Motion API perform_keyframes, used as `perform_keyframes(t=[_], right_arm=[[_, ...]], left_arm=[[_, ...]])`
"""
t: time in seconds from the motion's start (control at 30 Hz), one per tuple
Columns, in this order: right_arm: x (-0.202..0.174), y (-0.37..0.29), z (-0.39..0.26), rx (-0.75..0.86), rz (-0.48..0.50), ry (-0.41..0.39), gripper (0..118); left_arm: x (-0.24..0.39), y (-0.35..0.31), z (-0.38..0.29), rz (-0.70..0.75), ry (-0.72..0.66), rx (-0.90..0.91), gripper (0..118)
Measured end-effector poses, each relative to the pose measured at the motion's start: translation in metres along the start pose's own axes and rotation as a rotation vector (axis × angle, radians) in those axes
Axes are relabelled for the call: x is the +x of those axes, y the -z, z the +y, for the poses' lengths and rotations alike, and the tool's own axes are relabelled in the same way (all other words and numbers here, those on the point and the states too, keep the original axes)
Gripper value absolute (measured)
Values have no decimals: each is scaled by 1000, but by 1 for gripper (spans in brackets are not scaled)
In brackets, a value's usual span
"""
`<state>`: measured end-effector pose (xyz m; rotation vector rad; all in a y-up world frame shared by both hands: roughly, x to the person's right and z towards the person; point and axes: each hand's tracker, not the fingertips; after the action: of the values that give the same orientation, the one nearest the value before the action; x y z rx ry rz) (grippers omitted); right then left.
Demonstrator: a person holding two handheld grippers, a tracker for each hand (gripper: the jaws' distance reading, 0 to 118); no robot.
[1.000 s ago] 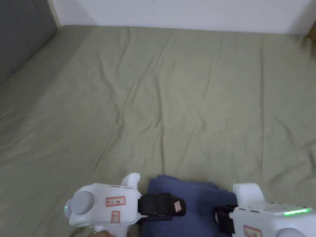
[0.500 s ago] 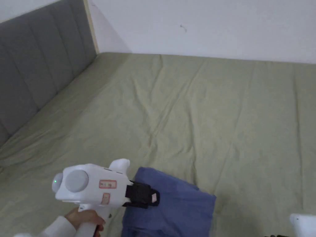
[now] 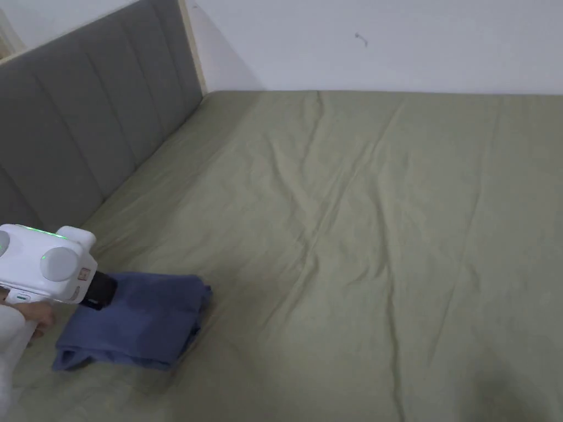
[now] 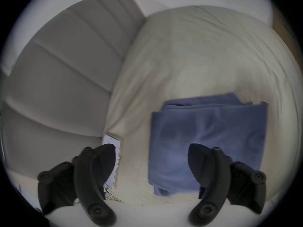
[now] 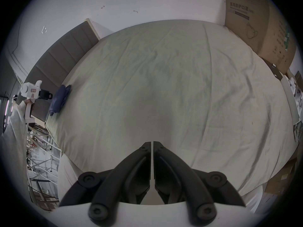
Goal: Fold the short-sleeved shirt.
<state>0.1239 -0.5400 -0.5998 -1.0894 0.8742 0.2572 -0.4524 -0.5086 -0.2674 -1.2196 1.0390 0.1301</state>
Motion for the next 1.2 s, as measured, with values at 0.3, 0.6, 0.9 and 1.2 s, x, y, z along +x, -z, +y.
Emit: perform_keyframes(t=[0.3,0.6,0.9,1.2], right_arm=[[11,-15,-4,43,31,19,3],[-5,-72,-6,195,74,13,3],[-29,-158,-5,565,-39,-67,3],[-60,-212,-16,813,-190,-175,84]], left_arm=[[55,-81,-29,-334,-87,136,4],[173,-226,-88,-571,-227,395,0],[231,-351,-134,-464,-266,694,0],[232,-402,-158,-341,-237,854,81]])
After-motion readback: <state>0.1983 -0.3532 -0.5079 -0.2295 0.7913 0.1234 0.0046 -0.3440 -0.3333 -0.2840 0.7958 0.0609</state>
